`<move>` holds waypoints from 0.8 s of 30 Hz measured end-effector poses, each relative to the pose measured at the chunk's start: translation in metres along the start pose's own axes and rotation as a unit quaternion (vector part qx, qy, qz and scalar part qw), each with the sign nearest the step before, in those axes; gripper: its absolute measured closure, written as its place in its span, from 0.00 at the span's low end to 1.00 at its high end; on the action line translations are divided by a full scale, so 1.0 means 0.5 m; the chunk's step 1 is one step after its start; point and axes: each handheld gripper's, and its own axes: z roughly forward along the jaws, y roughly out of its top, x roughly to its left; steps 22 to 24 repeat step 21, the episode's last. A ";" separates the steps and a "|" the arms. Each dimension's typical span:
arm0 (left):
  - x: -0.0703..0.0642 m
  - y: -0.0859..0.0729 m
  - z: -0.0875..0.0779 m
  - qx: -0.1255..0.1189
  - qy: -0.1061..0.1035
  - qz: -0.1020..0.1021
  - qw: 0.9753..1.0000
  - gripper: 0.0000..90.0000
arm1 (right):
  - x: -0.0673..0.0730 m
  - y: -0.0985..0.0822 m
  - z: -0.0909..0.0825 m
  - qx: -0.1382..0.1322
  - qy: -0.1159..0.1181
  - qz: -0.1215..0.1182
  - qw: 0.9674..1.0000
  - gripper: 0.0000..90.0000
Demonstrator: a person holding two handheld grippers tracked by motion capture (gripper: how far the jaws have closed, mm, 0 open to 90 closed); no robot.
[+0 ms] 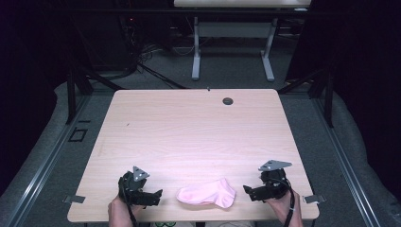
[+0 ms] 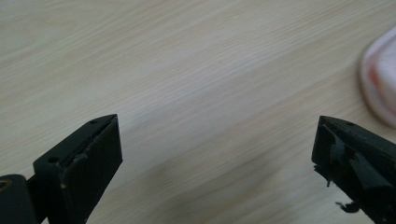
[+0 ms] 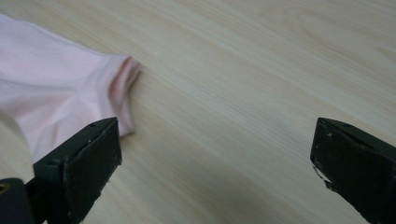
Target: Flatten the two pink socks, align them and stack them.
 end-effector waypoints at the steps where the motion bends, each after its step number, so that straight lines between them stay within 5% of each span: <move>1: 0.007 -0.005 0.005 0.003 0.004 -0.005 1.000 0.00 | -0.007 -0.008 -0.003 -0.008 -0.013 0.003 1.000 0.02; 8: 0.043 -0.031 0.026 -0.019 0.030 -0.020 0.999 0.00 | -0.068 -0.066 -0.001 -0.005 -0.044 0.051 0.998 0.00; 13: 0.059 -0.037 0.035 -0.044 0.026 -0.038 0.998 0.00 | -0.097 -0.095 0.011 0.004 -0.065 0.072 0.995 0.01; 18: 0.069 -0.035 0.044 -0.059 0.025 -0.046 0.997 0.00 | -0.107 -0.100 0.021 -0.003 -0.087 0.071 0.994 0.00; 21: 0.072 -0.035 0.048 -0.068 0.026 -0.045 0.996 0.00 | -0.110 -0.105 0.032 -0.035 -0.087 0.066 0.993 0.00; 24: 0.072 -0.035 0.048 -0.068 0.026 -0.045 0.996 0.00 | -0.110 -0.105 0.032 -0.035 -0.087 0.066 0.993 0.00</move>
